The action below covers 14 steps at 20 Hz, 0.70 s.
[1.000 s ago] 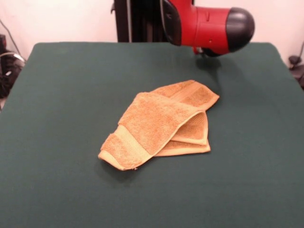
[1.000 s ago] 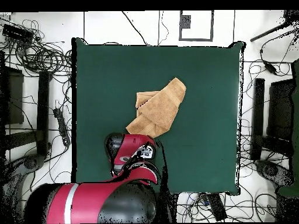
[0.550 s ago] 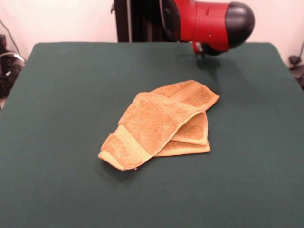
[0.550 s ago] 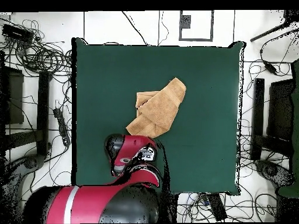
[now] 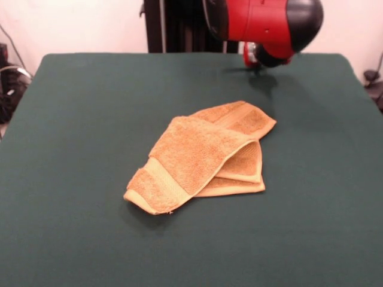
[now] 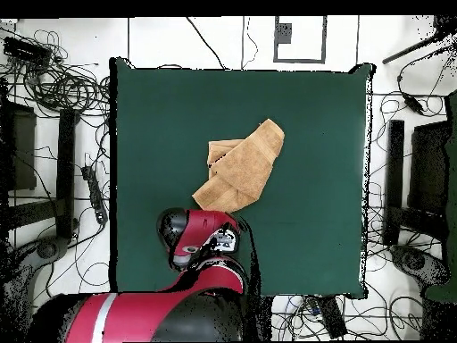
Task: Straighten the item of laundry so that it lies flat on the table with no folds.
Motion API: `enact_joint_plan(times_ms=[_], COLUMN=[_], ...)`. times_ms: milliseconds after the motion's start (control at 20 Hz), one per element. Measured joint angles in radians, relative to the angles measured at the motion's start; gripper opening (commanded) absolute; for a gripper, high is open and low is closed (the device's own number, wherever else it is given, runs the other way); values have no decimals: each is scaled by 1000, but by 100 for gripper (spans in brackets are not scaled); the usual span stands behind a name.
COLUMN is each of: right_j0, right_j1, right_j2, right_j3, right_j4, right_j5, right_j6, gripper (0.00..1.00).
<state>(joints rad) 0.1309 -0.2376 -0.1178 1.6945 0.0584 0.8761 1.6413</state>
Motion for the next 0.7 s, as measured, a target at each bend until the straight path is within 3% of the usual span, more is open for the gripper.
enact_joint_plan(times_ms=[700], right_j0=[0], right_j1=[-53], right_j2=[0], right_j3=[-31], right_j4=[49], right_j5=[-42], right_j6=[3], gripper=[0])
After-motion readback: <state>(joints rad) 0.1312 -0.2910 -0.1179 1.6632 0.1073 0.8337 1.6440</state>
